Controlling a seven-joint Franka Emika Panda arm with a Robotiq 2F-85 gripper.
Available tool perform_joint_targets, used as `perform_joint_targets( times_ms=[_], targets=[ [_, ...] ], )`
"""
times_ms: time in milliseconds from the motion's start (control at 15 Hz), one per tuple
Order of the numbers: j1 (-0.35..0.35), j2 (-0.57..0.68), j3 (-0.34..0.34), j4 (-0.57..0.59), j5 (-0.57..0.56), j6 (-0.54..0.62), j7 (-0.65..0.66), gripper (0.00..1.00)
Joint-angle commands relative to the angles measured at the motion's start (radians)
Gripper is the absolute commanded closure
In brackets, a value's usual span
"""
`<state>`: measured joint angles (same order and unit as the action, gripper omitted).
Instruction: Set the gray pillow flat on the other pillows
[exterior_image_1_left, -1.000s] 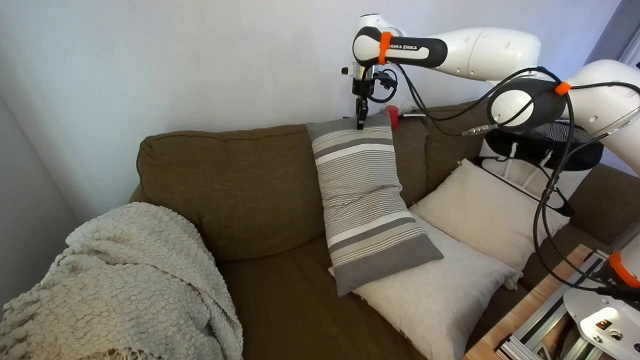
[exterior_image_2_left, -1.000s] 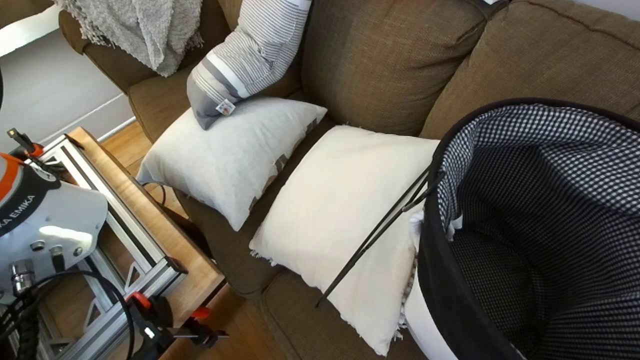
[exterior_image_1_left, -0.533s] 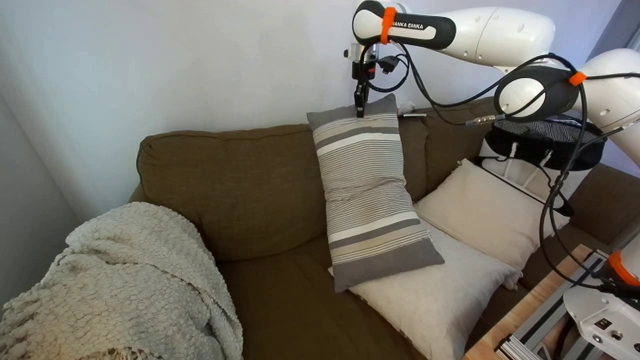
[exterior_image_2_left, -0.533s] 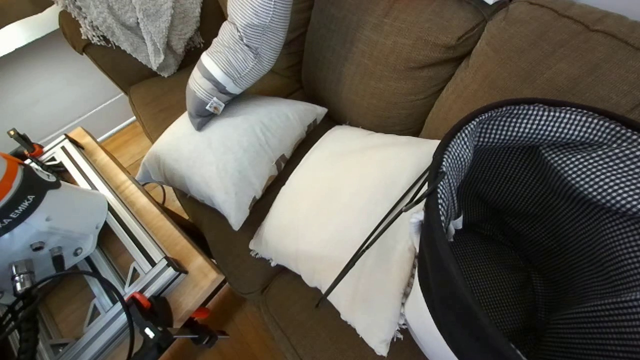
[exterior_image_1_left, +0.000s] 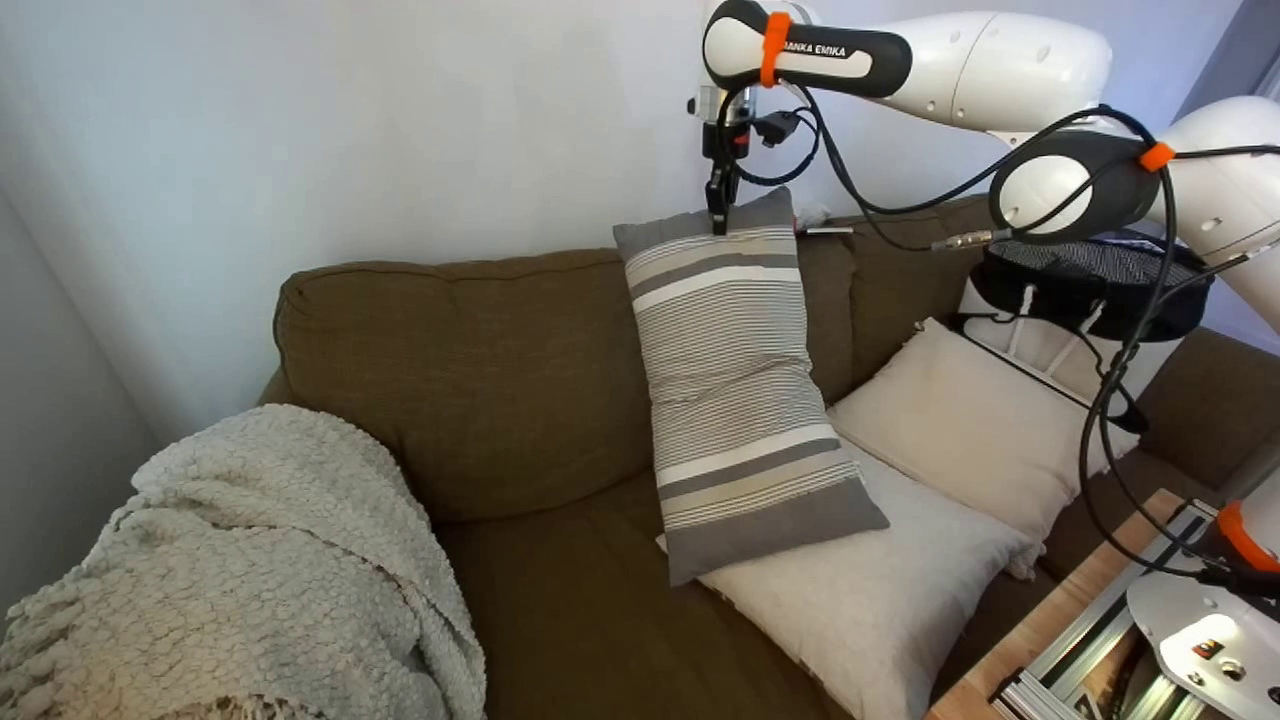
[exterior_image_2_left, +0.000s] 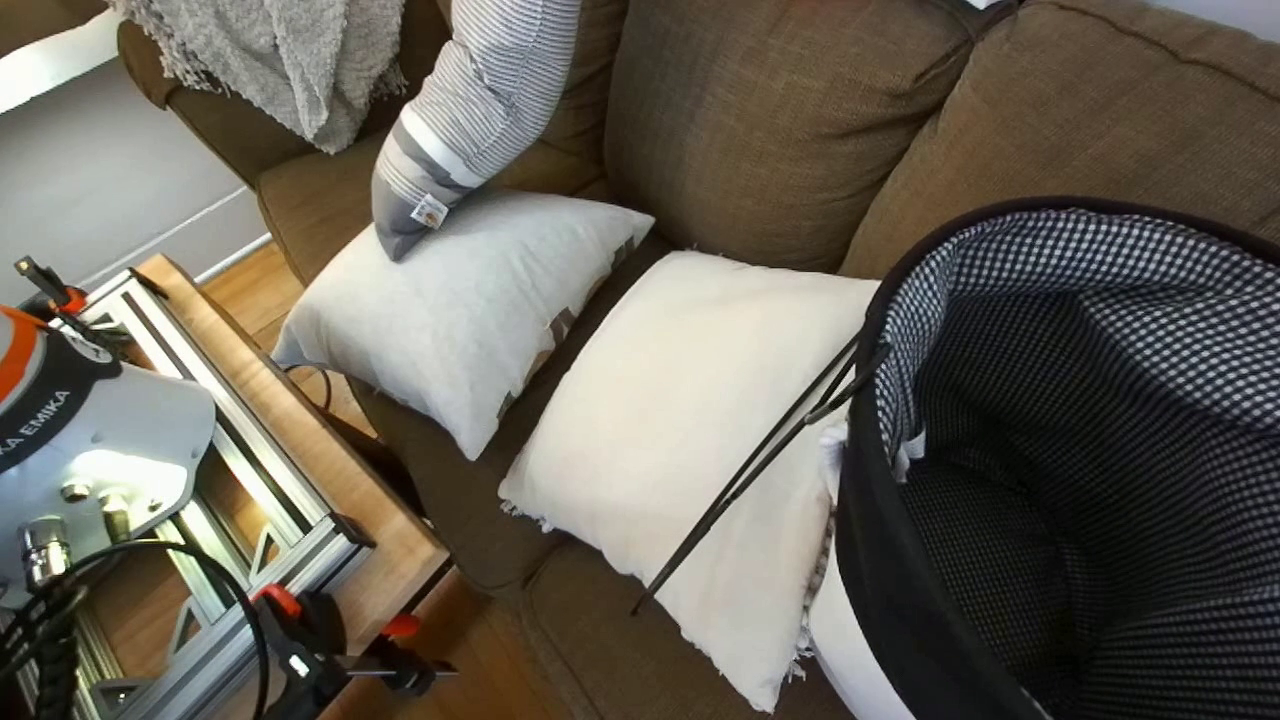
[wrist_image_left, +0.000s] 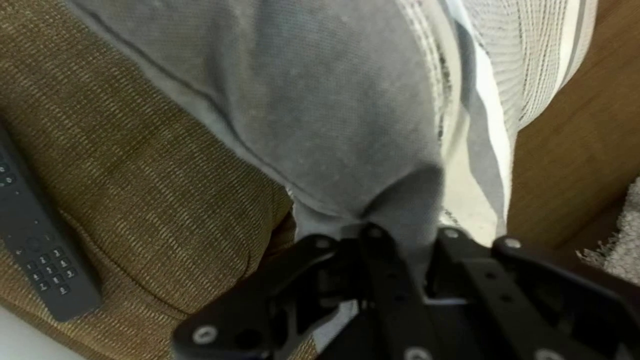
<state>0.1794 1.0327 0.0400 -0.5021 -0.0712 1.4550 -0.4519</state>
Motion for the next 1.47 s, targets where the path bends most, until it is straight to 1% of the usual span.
perform_joint_targets(
  times_ms=[0, 267, 600, 667, 800, 1067, 1133, 1200, 1267, 1400],
  targets=[
    [-0.036, -0.032, -0.034, -0.031, -0.002, -0.075, 0.117, 0.96],
    [-0.079, -0.043, -0.062, -0.037, 0.014, -0.102, 0.257, 0.96],
    [-0.119, -0.042, -0.051, -0.048, 0.055, -0.152, 0.472, 0.96],
    [-0.107, -0.009, -0.059, -0.008, 0.02, -0.122, 0.383, 0.85],
    [-0.111, -0.009, -0.059, -0.011, 0.031, -0.124, 0.428, 0.85],
    [-0.111, -0.009, -0.058, -0.011, 0.034, -0.124, 0.442, 0.85],
    [-0.111, -0.009, -0.058, -0.011, 0.034, -0.124, 0.444, 0.96],
    [-0.094, -0.013, -0.092, -0.013, 0.005, -0.122, 0.53, 0.96],
    [-0.094, -0.019, -0.106, -0.021, -0.008, -0.135, 0.575, 0.96],
    [-0.116, -0.039, -0.125, -0.056, -0.014, -0.18, 0.625, 0.96]
  ],
)
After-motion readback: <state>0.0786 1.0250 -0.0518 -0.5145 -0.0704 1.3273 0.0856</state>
